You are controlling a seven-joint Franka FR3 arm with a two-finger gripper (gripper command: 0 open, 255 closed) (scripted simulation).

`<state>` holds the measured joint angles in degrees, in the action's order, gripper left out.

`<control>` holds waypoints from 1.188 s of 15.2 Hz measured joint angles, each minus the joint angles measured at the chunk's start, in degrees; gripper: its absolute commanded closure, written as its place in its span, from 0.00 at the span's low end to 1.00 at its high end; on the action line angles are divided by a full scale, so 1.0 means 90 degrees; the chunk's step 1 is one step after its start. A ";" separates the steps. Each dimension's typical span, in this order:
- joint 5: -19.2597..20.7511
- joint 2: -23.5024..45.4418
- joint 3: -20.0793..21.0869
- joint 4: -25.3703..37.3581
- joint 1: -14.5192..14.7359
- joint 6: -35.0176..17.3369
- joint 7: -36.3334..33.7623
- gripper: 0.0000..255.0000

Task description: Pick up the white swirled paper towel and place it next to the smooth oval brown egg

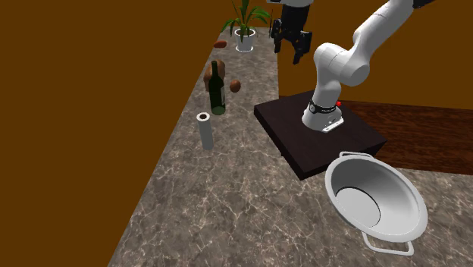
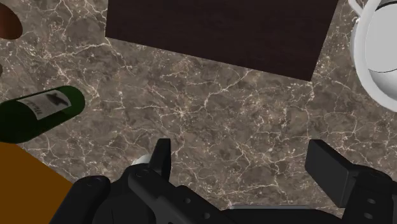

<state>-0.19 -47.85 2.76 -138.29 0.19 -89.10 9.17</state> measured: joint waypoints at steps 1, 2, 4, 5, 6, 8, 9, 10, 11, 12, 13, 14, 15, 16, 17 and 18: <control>0.0000 0.0000 0.0000 0.0000 0.0000 0.0000 0.0000 0.00; 0.0033 0.0074 -0.0041 -0.0006 -0.0008 -0.0081 0.0062 0.00; 0.0129 0.0340 -0.0162 -0.0069 -0.0028 -0.0415 0.0256 0.00; 0.0162 0.0506 -0.0207 -0.0106 -0.0028 -0.0622 0.0342 0.00; 0.0218 0.0649 -0.0285 -0.0188 -0.0042 -0.0853 0.0461 0.00; 0.0275 0.1037 -0.0370 -0.0163 -0.0037 -0.1231 0.0631 0.00; 0.0314 0.1240 -0.0432 -0.0142 -0.0046 -0.1422 0.0737 0.00; 0.0350 0.1430 -0.0494 -0.0123 -0.0053 -0.1603 0.0847 0.00; 0.0373 0.1639 -0.0540 -0.0096 -0.0050 -0.1792 0.0938 0.00; 0.0406 0.1834 -0.0607 -0.0106 -0.0060 -0.2006 0.1052 0.00; 0.0414 0.2051 -0.0636 -0.0031 -0.0048 -0.2157 0.1127 0.00; 0.0433 0.2242 -0.0689 -0.0032 -0.0050 -0.2354 0.1229 0.00; 0.0446 0.2500 -0.0740 0.0034 -0.0050 -0.2556 0.1329 0.00; 0.0459 0.2721 -0.0793 0.0077 -0.0053 -0.2741 0.1436 0.00; 0.0462 0.2958 -0.0838 0.0182 -0.0050 -0.2887 0.1540 0.00; 0.0456 0.3234 -0.0873 0.0291 -0.0041 -0.3061 0.1629 0.00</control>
<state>3.91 -18.74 -5.09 -135.68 -0.17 -116.64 23.84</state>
